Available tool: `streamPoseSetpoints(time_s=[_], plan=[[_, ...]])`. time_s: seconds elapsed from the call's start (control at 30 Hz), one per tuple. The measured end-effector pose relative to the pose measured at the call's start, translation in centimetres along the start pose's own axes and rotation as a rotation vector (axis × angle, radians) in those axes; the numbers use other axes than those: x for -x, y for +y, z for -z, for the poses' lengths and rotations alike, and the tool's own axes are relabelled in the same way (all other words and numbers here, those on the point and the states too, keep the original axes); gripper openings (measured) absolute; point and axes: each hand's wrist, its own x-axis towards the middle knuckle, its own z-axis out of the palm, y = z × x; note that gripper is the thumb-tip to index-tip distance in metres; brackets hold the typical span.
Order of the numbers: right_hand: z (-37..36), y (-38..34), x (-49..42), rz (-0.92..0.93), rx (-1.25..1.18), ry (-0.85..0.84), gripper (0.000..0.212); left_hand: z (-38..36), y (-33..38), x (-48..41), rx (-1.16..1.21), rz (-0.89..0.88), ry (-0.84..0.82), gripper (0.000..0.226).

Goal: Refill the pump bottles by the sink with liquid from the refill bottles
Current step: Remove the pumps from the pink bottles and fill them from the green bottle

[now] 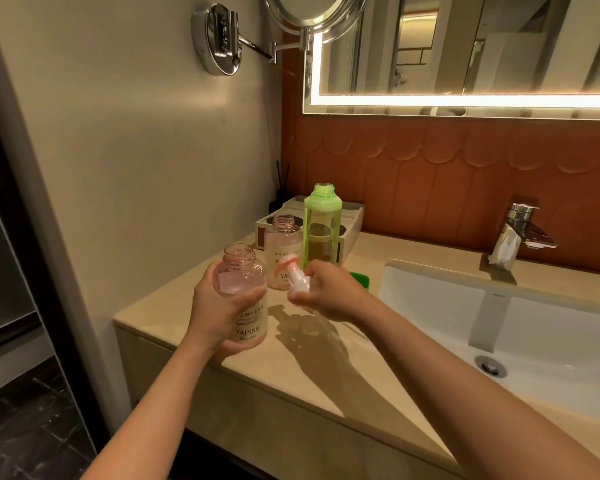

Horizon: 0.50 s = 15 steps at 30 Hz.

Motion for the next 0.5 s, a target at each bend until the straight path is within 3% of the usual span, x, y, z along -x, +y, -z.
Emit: streamPoseSetpoints(time_s=[0.17, 0.3, 0.5], plan=[[-2.6, -0.8, -1.4, 0.033, 0.243, 0.023, 0.044, 0.4, -0.2, -0.7, -0.05, 0.004, 0.015, 0.056], [-3.7, -0.3, -2.6, 0.018, 0.322, 0.031, 0.041, 0.4, 0.1, -0.8, -0.072, 0.015, 0.015, 0.081], [-5.2, 0.6, -3.9, 0.063, 0.547, 0.213, 0.04, 0.4, 0.0, -0.9, -0.054, 0.001, 0.008, 0.091]])
